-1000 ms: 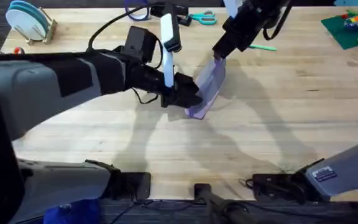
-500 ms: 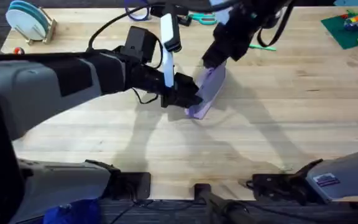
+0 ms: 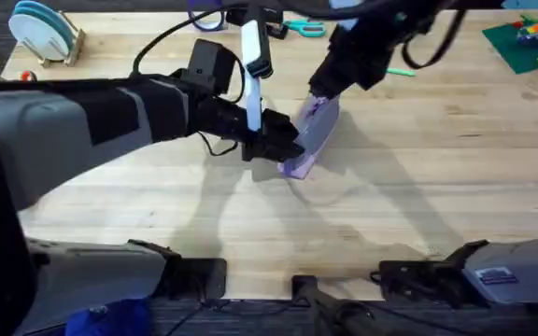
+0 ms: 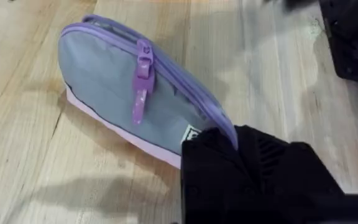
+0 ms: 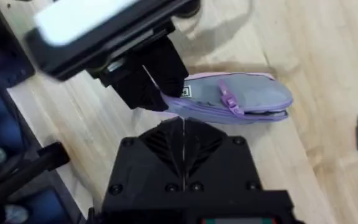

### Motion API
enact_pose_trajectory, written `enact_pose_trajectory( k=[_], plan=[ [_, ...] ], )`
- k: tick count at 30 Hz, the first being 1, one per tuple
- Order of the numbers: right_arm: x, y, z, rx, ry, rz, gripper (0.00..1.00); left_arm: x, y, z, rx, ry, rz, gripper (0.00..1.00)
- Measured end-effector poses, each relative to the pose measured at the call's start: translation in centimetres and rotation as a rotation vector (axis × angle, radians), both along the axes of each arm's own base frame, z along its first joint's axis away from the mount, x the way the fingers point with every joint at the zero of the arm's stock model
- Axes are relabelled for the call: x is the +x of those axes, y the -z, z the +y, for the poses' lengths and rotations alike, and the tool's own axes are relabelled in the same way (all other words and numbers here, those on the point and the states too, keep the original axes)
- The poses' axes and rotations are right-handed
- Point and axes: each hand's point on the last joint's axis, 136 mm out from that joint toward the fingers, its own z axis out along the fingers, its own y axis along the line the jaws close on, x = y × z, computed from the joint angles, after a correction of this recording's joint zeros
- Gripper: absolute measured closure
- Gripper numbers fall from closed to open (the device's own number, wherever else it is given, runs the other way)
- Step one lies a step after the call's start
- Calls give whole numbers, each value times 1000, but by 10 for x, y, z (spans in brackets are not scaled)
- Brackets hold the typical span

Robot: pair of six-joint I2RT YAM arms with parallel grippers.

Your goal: Unzip the bag, pick up the pens from the table one at a time and place them inside, then zip the bag closed.

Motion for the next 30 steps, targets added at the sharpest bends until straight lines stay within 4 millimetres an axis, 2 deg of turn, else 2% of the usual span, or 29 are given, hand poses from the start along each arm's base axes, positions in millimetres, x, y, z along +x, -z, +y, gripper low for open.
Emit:
enact_pose_trajectory(
  k=[3,7,8,9,12,13,30],
  plan=[
    [-3,-11,-4,12,3,-34,965,0,0,0,0,0,0,958],
    [-1,-15,-9,-8,15,-62,715,0,0,0,0,0,0,958],
    [0,-14,-10,-14,17,-65,637,0,0,0,0,0,0,958],
    [0,-14,-11,-17,20,-67,514,0,0,0,0,0,0,958],
    [1,-14,-12,-24,23,-72,88,0,0,0,0,0,0,958],
    [2,-14,-13,-28,23,-77,27,0,0,0,0,0,0,958],
    [10,-14,-16,-42,39,-104,6,0,0,0,0,0,0,958]
  ],
)
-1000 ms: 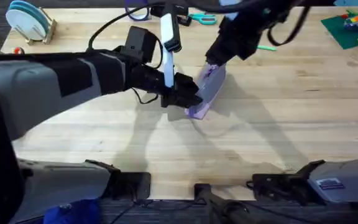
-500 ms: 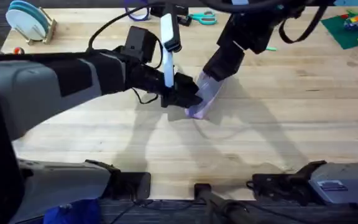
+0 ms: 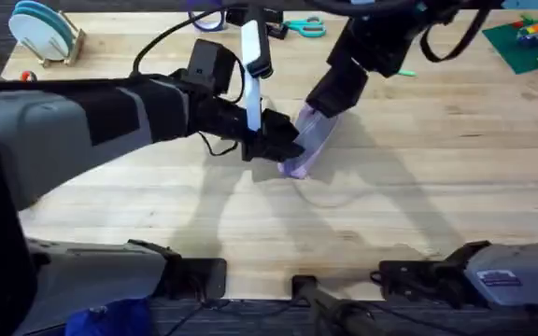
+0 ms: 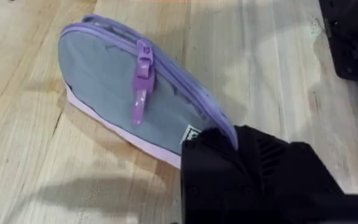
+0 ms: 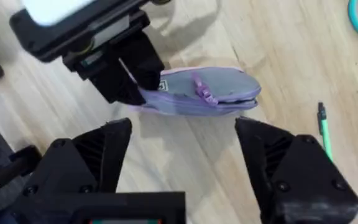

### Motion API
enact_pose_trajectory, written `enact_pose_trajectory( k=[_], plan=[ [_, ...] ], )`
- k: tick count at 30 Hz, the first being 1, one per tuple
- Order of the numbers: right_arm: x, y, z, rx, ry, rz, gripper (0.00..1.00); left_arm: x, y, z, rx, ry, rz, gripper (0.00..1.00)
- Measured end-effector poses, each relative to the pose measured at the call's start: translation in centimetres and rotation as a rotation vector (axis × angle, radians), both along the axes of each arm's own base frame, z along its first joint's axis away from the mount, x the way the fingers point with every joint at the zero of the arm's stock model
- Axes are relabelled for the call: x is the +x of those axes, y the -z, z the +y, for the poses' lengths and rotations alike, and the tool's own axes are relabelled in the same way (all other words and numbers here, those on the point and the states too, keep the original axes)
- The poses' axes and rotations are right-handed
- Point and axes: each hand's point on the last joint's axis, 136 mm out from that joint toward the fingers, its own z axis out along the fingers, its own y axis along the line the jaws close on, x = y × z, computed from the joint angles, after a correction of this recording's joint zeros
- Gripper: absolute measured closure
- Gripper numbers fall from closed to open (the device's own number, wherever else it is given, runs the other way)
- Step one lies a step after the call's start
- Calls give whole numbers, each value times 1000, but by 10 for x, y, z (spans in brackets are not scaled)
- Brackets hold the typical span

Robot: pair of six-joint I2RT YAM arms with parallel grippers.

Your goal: Unzip the bag, pick up the pens from the table one at a time and place them inside, then zip the bag closed.

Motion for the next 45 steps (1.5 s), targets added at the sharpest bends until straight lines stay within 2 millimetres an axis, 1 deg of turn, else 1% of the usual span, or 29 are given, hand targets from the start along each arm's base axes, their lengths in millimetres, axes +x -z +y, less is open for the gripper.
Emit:
enact_pose_trajectory(
  k=[6,9,12,16,19,23,26,32,38,45],
  plan=[
    [18,9,11,27,55,4,5,0,0,0,0,0,0,958],
    [26,11,16,46,81,-2,5,0,0,0,0,0,0,958],
    [31,10,15,57,98,-9,5,0,0,0,0,0,-1,958],
    [40,15,5,51,136,3,5,0,0,0,0,0,0,958],
    [50,27,-3,33,166,29,5,0,0,0,0,0,0,958],
    [63,56,-7,-7,196,85,5,0,0,0,0,0,0,958],
    [67,76,-6,-35,193,127,5,0,0,0,0,0,0,958],
    [70,106,-4,-78,181,189,6,0,0,0,0,0,0,958],
    [70,123,-5,-107,179,228,6,1,0,0,3,-2,-2,958],
    [67,127,-8,-128,173,246,18,1,0,0,3,-2,-2,958]
  ],
)
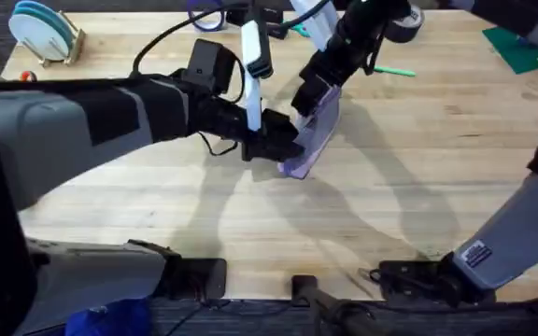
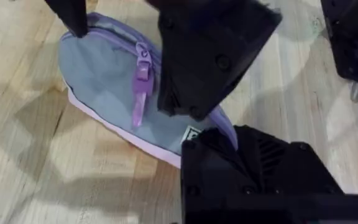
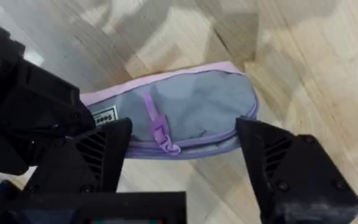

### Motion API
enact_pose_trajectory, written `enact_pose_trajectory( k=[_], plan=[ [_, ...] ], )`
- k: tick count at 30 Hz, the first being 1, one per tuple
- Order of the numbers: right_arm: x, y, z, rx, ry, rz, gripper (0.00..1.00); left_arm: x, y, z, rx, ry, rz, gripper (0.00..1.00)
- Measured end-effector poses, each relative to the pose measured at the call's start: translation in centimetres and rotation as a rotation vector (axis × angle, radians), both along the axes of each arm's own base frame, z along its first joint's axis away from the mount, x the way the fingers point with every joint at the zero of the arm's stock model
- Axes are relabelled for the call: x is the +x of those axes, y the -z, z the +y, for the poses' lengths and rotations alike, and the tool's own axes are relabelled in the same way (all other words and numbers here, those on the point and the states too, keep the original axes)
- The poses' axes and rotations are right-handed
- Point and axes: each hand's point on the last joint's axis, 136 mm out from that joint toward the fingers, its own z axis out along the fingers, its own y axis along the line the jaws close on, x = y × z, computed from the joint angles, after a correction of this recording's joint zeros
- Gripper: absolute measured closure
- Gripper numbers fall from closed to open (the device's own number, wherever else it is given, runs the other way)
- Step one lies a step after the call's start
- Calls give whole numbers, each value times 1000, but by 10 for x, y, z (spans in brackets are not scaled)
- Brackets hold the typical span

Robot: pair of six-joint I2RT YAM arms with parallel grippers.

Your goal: Unzip the bag, pick up the pens from the table one at a time and place them inside, then zip the bag closed.

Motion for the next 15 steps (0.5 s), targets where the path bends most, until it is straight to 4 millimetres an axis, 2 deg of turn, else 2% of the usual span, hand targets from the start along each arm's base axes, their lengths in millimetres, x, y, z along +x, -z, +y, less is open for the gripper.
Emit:
enact_pose_trajectory(
  k=[6,15],
  plan=[
    [-1,9,-3,-25,-2,24,104,0,0,0,1,0,0,958],
    [-2,16,-2,-33,-4,40,381,0,0,0,2,-2,4,958]
  ],
)
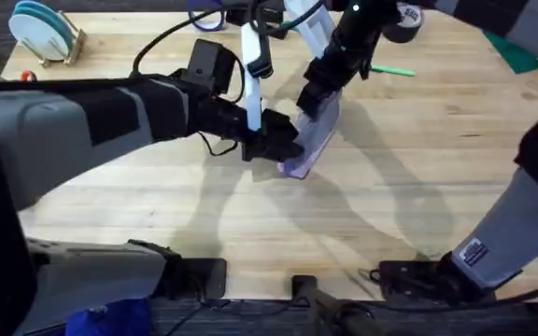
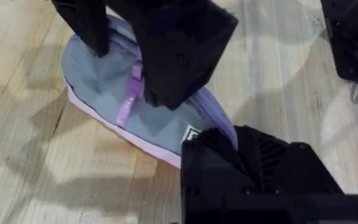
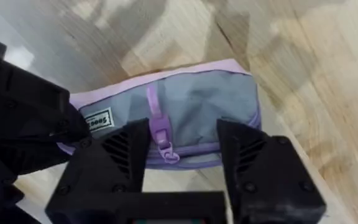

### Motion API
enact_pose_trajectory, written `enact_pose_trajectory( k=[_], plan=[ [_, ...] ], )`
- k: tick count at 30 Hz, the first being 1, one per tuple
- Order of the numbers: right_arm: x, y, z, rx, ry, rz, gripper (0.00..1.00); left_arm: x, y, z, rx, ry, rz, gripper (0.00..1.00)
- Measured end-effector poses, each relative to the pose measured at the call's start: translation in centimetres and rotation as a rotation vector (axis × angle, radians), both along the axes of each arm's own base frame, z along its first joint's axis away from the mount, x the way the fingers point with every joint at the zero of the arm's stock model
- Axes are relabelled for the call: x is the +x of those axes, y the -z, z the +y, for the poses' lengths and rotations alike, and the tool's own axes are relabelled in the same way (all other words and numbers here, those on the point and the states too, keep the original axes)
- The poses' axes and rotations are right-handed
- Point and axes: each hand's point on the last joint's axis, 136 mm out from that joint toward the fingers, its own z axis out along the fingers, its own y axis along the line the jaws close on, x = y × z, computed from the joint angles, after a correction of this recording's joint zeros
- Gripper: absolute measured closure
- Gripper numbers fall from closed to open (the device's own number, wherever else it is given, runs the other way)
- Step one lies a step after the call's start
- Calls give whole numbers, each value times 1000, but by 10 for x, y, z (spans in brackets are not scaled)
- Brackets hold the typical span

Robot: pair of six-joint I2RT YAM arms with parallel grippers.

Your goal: Unzip the bag, pick up the pens from the table one at a time and place them inside, then zip the bag closed.

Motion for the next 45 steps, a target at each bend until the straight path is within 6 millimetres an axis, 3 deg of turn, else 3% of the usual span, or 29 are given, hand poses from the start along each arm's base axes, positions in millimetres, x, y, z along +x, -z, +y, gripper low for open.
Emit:
enact_pose_trajectory(
  k=[6,10,11,25,36,45],
  plan=[
    [0,0,3,12,-3,2,573,0,0,0,0,1,-1,958],
    [0,-1,5,20,-7,2,940,0,0,0,0,0,-1,958],
    [0,-1,5,21,-8,1,960,0,0,0,0,0,-1,958],
    [0,-3,5,24,-9,-6,971,0,0,0,-1,1,-1,958],
    [-16,-56,-2,64,-12,-90,970,-2,-2,-2,-16,10,7,960],
    [-24,-62,-2,80,-14,-78,969,-4,-4,-2,-26,15,13,959]
  ],
)
